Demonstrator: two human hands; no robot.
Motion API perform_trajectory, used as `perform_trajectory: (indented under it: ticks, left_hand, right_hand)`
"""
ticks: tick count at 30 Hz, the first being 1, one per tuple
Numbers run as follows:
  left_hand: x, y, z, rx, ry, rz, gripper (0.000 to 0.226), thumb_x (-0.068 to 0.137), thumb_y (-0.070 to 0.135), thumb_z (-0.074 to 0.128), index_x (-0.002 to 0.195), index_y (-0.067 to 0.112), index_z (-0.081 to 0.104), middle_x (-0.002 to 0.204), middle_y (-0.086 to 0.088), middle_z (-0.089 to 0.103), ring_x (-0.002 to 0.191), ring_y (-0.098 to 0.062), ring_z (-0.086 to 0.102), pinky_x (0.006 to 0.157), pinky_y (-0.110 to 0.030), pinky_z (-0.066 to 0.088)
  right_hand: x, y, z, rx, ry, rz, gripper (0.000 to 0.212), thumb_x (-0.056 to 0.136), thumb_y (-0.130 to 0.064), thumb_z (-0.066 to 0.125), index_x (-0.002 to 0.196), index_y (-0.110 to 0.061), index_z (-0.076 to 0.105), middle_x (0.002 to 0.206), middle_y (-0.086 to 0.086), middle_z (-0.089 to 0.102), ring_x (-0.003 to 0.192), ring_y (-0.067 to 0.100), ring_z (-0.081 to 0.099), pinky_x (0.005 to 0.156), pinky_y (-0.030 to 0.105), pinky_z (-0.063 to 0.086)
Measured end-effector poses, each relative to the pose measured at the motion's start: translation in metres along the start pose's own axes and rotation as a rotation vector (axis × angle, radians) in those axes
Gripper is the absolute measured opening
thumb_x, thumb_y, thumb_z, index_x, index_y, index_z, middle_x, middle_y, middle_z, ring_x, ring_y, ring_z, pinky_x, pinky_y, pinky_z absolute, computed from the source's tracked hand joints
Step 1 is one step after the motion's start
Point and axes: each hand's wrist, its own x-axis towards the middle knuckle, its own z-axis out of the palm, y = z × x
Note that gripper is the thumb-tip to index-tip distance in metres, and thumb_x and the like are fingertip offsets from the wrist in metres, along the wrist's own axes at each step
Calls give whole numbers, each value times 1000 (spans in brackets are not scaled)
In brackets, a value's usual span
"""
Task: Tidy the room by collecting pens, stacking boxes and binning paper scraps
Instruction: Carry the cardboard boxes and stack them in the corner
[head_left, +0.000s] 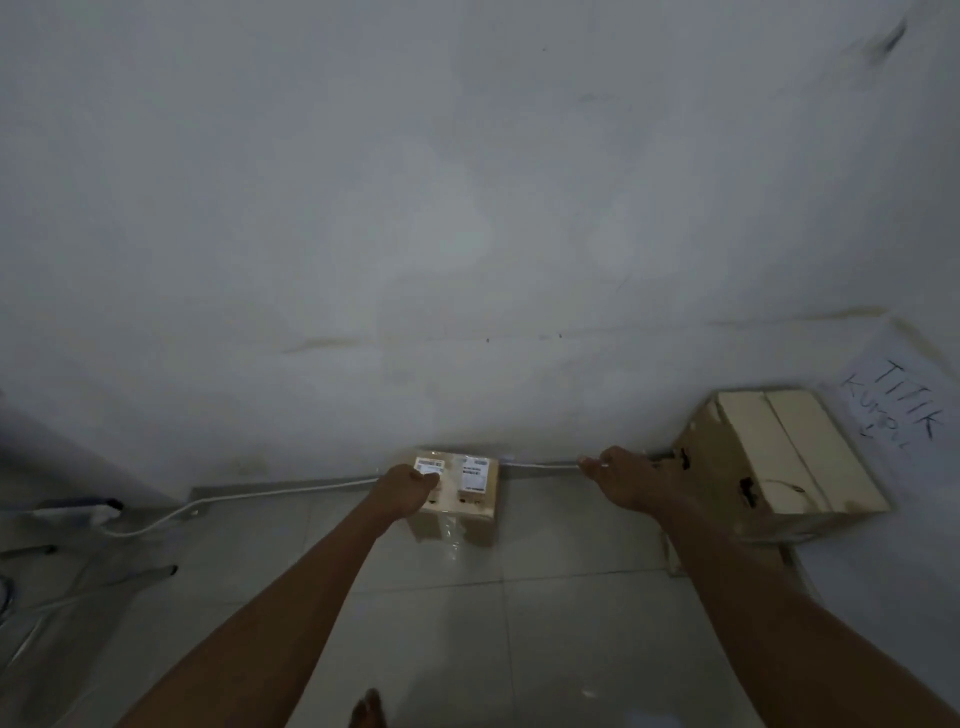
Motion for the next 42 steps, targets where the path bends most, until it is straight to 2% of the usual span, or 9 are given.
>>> perform_trajectory:
  ticks: [2,6,10,19,22,26,32,37,42]
  left_hand:
    - [18,-12,-25,12,-26,-9,32,95,35,54,93,5,65,105,-16,64,105,-29,62,80,-29,42]
    - [38,-28,-63,48,-75,-7,35,95,39,52,96,6,63,103,-11,60,107,-29,59,83,-29,40]
    - [58,-33,-82,63,-98,3,32,95,39,51,83,10,57,91,-9,58,102,-30,60,80,-30,40]
    - [94,-50,-79,2,-17,-44,32,95,37,52,100,9,67,107,-13,64,102,-24,59,91,-33,44]
    - [119,-67,-64,-16,-4,-103,34,95,38,53,106,9,66,119,-14,62,113,-27,56,95,-32,41]
    - [166,-93,-33,34,-73,-111,31,96,37,52,86,11,64,97,-8,57,95,-23,57,92,-33,44]
    - [261,-146,16,38,-126,-114,28,96,37,53,90,11,63,100,-9,60,91,-22,54,86,-31,41]
    - [345,-176,53,14,-62,-114,45,95,40,52,121,3,61,128,-13,58,116,-29,54,97,-34,41]
    - [415,-194,89,-24,-31,-105,50,95,41,51,125,2,59,130,-15,58,114,-28,55,94,-34,42]
  right_hand:
    - [-1,-17,17,23,-25,40,49,96,-50,44,104,-5,62,110,16,62,114,35,56,85,35,42]
    - [-5,-52,44,55,-53,91,65,96,-50,45,140,-3,42,146,16,43,134,31,41,103,31,33]
    - [5,-76,63,95,-63,149,70,94,-54,46,140,-1,39,145,18,42,132,31,43,101,32,35]
    - [56,-72,96,83,-144,124,67,92,-54,48,137,-4,41,139,19,49,126,30,49,98,31,39]
    - [81,-59,118,100,-171,136,68,92,-54,49,140,-5,38,141,19,47,128,30,47,100,31,38]
    - [119,-43,157,135,-168,157,70,93,-53,48,141,-5,35,142,20,46,129,30,47,101,31,38]
    - [190,-20,226,195,-164,173,77,93,-53,48,146,-3,25,146,22,40,133,33,43,105,35,36]
    - [261,-1,280,220,-114,186,81,93,-53,47,148,-2,17,145,23,41,131,34,44,102,35,37]
    - [333,6,320,290,14,203,78,93,-49,50,148,-4,17,145,24,40,130,37,44,100,37,38]
